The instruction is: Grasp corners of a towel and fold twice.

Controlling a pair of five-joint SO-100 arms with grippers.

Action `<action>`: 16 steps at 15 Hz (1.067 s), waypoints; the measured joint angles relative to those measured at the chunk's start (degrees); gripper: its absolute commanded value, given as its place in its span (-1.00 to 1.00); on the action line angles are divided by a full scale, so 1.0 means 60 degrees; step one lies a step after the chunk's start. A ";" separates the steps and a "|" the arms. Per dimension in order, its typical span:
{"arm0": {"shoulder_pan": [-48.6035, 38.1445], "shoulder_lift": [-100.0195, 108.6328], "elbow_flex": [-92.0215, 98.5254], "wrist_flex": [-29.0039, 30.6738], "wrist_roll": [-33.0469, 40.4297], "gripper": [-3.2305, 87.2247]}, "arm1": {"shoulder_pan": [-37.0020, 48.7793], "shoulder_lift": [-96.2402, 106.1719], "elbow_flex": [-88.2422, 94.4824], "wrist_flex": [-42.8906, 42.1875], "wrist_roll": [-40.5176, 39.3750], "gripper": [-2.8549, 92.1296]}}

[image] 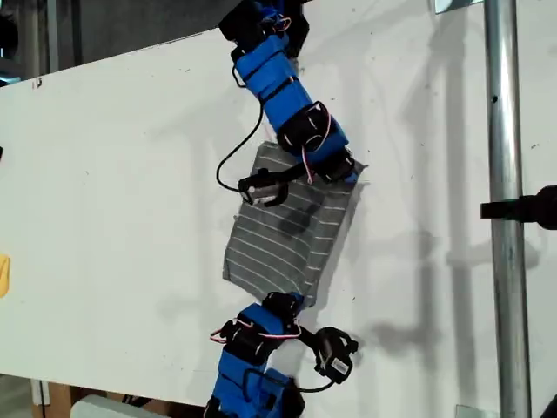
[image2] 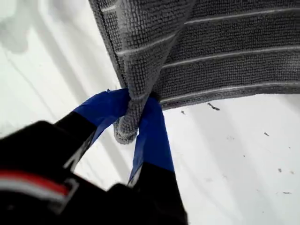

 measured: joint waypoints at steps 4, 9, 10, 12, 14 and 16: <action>-0.0425 0.0015 0.0000 0.0000 0.0835 -0.99 | 0.0132 0.1992 0.2476 -0.0088 0.1230 -0.94; -0.2900 0.0015 0.0293 -0.0029 0.2725 -0.99 | 0.1685 0.3721 0.4541 0.0278 0.0747 -0.94; -0.3442 0.0015 0.0366 -0.0132 0.3179 -0.99 | 0.2095 0.3853 0.4702 0.0308 0.0396 -0.94; -0.4644 -0.0029 0.0381 -0.0146 0.4175 -0.99 | 0.2988 0.3896 0.4805 0.0439 -0.0396 -0.94; -0.5757 -0.0322 0.0220 -0.0161 0.5156 -0.99 | 0.3984 0.4219 0.4966 0.0601 -0.1318 -0.94; -0.6709 -0.0732 -0.0381 -0.0146 0.6035 -0.99 | 0.4995 0.4834 0.5229 0.0806 -0.2227 -0.94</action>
